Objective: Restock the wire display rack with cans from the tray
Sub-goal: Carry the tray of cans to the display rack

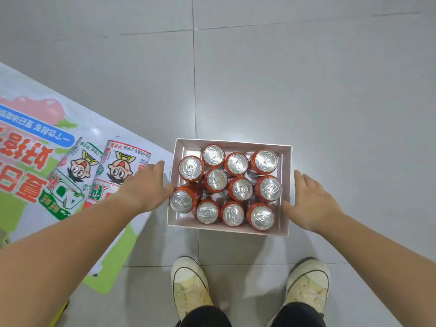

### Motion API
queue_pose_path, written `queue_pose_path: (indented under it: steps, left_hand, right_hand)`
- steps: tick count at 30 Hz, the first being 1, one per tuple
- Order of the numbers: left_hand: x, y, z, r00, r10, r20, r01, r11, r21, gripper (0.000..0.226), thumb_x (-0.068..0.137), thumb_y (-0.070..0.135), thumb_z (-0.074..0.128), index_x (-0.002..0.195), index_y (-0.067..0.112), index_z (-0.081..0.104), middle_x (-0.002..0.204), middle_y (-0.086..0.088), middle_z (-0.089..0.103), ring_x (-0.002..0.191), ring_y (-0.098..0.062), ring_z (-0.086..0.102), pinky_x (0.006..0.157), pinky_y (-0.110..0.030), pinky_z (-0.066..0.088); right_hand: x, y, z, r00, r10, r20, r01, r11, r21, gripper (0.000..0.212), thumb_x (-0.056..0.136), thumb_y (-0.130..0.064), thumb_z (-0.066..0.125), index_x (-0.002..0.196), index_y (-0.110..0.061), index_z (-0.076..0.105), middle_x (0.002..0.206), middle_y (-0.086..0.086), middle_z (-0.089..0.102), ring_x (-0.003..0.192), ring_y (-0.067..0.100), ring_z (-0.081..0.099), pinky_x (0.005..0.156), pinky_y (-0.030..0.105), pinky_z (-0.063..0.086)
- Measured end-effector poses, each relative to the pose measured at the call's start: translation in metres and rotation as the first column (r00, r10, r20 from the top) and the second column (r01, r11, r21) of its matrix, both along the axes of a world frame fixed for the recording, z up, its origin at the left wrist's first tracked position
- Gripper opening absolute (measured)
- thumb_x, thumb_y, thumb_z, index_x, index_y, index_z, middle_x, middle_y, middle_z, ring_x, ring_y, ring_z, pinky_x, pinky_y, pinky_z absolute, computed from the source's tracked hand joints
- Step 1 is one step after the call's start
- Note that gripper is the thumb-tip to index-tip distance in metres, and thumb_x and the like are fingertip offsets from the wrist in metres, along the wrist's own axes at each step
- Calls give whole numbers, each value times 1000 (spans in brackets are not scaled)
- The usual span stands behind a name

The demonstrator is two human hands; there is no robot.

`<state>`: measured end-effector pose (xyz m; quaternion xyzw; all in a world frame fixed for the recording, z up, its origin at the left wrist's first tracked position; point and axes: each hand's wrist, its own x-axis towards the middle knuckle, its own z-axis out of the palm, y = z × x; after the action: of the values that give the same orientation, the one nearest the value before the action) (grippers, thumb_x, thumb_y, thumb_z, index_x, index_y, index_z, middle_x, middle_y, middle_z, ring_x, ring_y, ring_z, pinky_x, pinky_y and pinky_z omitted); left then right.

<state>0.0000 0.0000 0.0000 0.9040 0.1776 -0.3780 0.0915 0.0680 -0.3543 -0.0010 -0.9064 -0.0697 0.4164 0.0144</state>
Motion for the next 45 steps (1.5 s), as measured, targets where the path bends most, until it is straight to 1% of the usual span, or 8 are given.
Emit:
queue_pose_path:
  steps: [4,8,12,19,25,30,39,45]
  left_hand:
    - [8,1,-23,996,88,-12,-89,991,-97,58,97,45,55,145,15,40,136,-14,60,124,-35,56,93,-42,45]
    - [15,-3,-44,955,295,-22,-290,922,-255,24,95,31,62,111,13,60,103,-10,70,91,-29,67,71,-37,55]
    - [9,1,-58,938,347,-1,-336,907,-254,12,91,19,62,98,10,63,92,-13,70,82,-29,67,73,-47,61]
    - [-12,5,-20,893,449,35,-420,859,-294,33,95,20,63,68,5,54,64,-15,61,58,-31,61,53,-29,41]
    - [-13,20,100,876,480,45,-452,850,-272,45,96,13,62,55,7,45,50,-9,46,47,-25,44,48,-28,32]
    - [0,55,248,853,518,68,-472,819,-325,22,91,16,64,76,1,59,70,-21,66,68,-38,67,63,-50,59]
    - [42,138,538,839,514,180,-415,818,-399,9,82,6,61,75,6,67,69,-21,71,54,-34,68,47,-42,58]
    - [90,182,677,808,538,238,-397,797,-454,15,87,1,62,73,4,68,67,-19,70,55,-32,68,46,-35,56]
  right_hand:
    - [7,2,-28,993,-114,-22,115,991,75,31,92,-36,50,116,-16,48,113,9,62,100,30,58,76,38,47]
    - [11,2,-46,965,-257,-60,264,938,226,19,91,-24,53,83,-9,58,78,11,67,65,26,65,57,36,54]
    - [9,1,-49,960,-275,-57,280,925,256,17,90,-15,55,78,-4,58,70,13,66,60,29,66,59,41,57]
    - [12,2,-8,966,-256,-43,259,938,230,25,93,-14,54,69,-15,48,71,4,57,63,20,54,49,23,34]
    - [20,23,108,969,-242,-58,248,936,249,22,94,-13,55,73,-16,50,74,3,56,66,21,55,51,23,37]
    - [36,56,244,969,-244,-48,247,926,287,18,94,-16,54,76,-14,52,77,6,60,65,23,59,52,28,41]
    - [87,144,542,975,-220,8,201,905,374,20,89,-10,52,82,6,62,77,25,71,65,38,71,62,48,60]
    - [138,203,674,966,-257,2,228,860,457,18,87,2,45,78,0,60,75,24,71,54,32,72,47,34,58]
